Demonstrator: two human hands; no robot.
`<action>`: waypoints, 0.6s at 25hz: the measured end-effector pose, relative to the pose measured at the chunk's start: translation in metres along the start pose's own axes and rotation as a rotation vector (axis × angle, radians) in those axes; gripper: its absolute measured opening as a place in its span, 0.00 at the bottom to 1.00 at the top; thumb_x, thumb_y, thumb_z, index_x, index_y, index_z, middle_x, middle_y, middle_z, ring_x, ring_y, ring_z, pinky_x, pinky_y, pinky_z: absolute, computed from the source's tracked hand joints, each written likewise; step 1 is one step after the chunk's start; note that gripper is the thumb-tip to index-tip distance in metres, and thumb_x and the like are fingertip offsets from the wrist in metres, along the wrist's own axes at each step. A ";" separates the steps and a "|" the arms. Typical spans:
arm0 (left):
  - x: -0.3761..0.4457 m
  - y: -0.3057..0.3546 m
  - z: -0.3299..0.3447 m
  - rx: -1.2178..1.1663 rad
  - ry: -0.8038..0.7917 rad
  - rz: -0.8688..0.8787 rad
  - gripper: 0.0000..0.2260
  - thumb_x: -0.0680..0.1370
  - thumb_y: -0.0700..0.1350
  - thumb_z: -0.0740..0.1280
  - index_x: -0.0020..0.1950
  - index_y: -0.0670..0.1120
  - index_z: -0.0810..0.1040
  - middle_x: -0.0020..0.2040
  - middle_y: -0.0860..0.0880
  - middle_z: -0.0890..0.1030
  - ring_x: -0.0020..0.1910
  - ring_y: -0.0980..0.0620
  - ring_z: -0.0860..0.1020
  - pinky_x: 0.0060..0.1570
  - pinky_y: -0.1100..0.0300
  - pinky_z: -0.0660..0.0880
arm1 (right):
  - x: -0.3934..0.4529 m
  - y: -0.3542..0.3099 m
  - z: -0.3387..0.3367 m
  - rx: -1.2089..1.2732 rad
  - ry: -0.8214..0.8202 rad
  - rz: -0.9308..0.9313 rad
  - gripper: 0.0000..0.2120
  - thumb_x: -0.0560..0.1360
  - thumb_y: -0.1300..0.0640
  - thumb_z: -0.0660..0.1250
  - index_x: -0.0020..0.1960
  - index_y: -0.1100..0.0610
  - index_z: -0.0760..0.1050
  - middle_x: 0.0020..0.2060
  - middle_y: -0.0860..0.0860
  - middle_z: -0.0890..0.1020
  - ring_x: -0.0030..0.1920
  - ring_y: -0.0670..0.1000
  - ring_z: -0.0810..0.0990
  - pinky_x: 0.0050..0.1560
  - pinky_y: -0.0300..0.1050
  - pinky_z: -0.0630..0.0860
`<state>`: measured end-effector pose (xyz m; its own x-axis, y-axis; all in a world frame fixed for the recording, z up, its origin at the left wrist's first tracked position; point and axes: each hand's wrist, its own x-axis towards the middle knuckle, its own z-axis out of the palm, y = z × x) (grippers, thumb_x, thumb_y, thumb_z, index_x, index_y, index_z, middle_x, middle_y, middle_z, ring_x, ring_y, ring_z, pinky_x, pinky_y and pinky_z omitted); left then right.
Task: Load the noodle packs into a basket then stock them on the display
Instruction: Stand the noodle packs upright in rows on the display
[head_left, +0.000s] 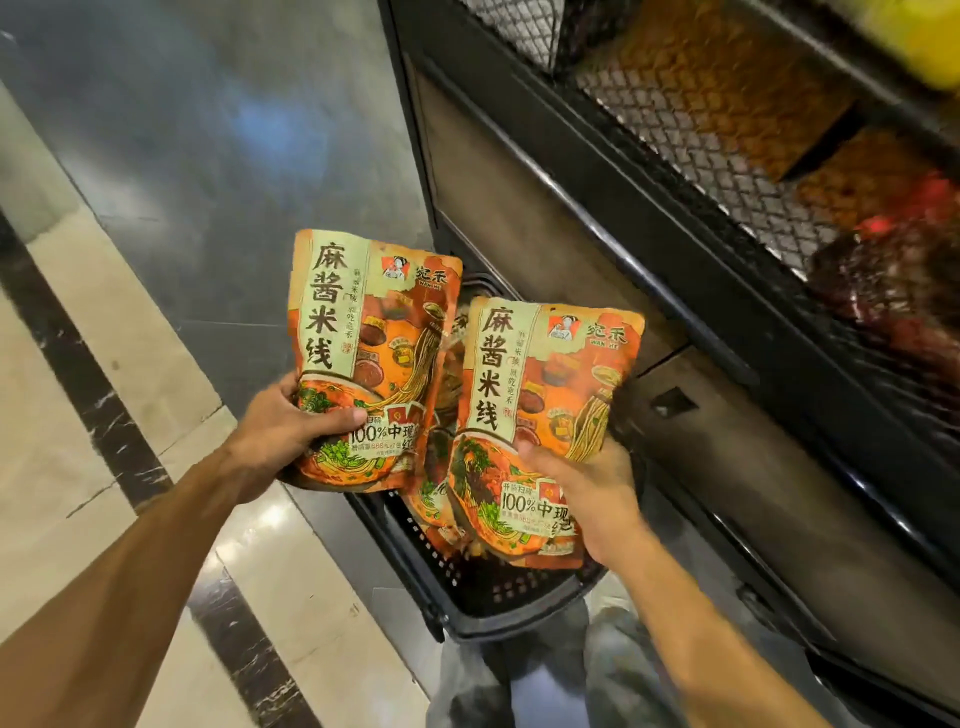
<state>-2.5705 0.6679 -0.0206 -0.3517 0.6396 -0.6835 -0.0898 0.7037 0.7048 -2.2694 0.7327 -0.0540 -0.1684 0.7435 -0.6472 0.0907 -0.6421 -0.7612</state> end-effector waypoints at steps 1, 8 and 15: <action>-0.018 0.011 -0.003 -0.014 0.052 0.014 0.51 0.39 0.63 0.85 0.61 0.50 0.79 0.49 0.50 0.88 0.45 0.49 0.87 0.41 0.57 0.81 | -0.011 -0.024 0.000 0.006 -0.027 -0.038 0.16 0.69 0.66 0.79 0.55 0.55 0.83 0.46 0.50 0.89 0.47 0.52 0.88 0.48 0.49 0.84; -0.160 0.163 -0.013 -0.184 0.216 0.240 0.32 0.53 0.49 0.86 0.54 0.50 0.80 0.45 0.51 0.88 0.42 0.49 0.87 0.40 0.57 0.80 | -0.104 -0.230 -0.004 -0.062 -0.120 -0.318 0.13 0.69 0.64 0.80 0.51 0.53 0.83 0.44 0.49 0.89 0.45 0.51 0.88 0.50 0.51 0.82; -0.294 0.309 -0.003 -0.203 0.258 0.465 0.37 0.48 0.57 0.85 0.55 0.52 0.81 0.47 0.53 0.88 0.44 0.52 0.87 0.47 0.53 0.80 | -0.219 -0.395 -0.038 -0.083 -0.163 -0.523 0.13 0.69 0.63 0.80 0.52 0.56 0.83 0.44 0.52 0.89 0.45 0.53 0.88 0.54 0.58 0.83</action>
<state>-2.4978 0.6962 0.3983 -0.6110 0.7537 -0.2421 -0.0398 0.2761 0.9603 -2.2314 0.8310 0.3867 -0.3614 0.9163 -0.1726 0.0305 -0.1734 -0.9844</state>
